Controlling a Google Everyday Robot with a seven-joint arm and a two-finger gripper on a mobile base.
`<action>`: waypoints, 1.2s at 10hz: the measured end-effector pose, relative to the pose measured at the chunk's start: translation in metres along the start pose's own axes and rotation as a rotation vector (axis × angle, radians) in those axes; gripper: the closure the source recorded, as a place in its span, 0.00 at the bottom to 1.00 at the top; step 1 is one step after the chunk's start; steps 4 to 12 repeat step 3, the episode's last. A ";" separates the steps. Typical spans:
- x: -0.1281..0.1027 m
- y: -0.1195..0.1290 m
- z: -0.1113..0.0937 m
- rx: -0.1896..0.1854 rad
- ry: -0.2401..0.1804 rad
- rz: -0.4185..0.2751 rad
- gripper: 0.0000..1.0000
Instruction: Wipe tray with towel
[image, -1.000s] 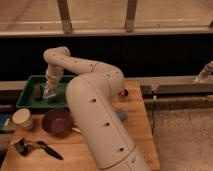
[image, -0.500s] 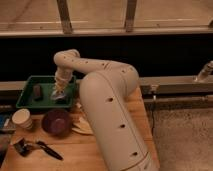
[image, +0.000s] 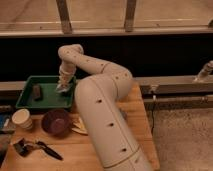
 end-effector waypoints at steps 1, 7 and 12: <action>-0.011 0.008 0.003 -0.008 0.000 -0.033 1.00; -0.017 0.026 0.004 -0.016 -0.004 -0.081 1.00; -0.017 0.026 0.004 -0.016 -0.004 -0.081 1.00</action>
